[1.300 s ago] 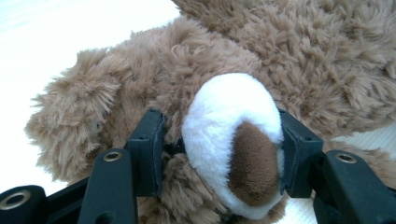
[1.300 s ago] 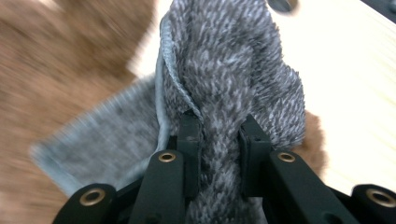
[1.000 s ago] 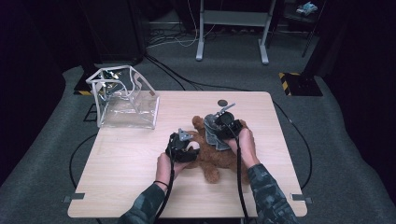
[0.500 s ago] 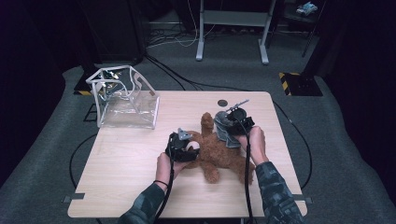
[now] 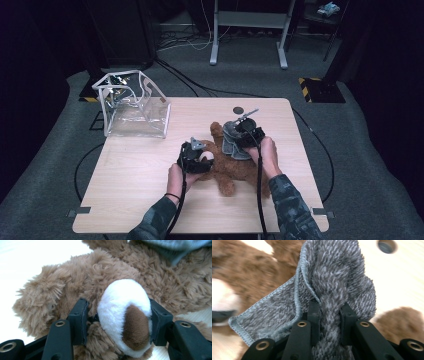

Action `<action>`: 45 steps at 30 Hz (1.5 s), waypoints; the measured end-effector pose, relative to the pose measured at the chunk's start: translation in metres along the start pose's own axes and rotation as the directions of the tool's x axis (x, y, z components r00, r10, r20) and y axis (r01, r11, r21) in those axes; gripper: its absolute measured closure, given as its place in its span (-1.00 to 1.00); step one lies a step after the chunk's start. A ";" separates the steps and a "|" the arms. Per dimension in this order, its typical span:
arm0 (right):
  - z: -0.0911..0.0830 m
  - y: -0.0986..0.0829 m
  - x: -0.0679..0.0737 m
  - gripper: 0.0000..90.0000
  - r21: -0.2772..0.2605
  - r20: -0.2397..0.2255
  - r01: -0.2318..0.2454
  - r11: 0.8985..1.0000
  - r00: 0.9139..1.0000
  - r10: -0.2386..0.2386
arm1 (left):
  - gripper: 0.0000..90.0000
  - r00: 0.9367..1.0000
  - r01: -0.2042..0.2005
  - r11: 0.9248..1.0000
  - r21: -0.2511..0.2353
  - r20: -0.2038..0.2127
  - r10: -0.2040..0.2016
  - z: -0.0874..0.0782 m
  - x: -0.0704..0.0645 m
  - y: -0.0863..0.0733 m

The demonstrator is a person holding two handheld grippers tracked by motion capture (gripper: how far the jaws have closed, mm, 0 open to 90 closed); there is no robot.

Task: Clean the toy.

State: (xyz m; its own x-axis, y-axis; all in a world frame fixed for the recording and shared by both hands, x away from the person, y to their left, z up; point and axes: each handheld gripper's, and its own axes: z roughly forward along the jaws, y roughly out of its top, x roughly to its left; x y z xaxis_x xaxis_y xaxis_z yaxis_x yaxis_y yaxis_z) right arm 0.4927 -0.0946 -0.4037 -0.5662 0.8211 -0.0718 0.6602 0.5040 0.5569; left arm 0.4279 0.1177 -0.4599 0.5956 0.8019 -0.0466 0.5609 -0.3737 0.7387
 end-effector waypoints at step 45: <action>-0.007 -0.036 -0.041 0.66 -0.024 0.064 -0.117 0.993 0.991 0.119 | -0.03 1.000 -0.005 1.000 0.000 0.008 0.005 0.000 0.002 0.000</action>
State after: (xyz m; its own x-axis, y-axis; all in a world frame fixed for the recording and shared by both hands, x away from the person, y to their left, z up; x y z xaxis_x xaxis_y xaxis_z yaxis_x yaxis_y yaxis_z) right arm 0.4887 -0.1488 -0.4147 -0.4511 0.8906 -0.0582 0.7099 0.3976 0.5813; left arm 0.4292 0.1192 -0.4599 0.6029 0.7963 -0.0480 0.5576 -0.3776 0.7393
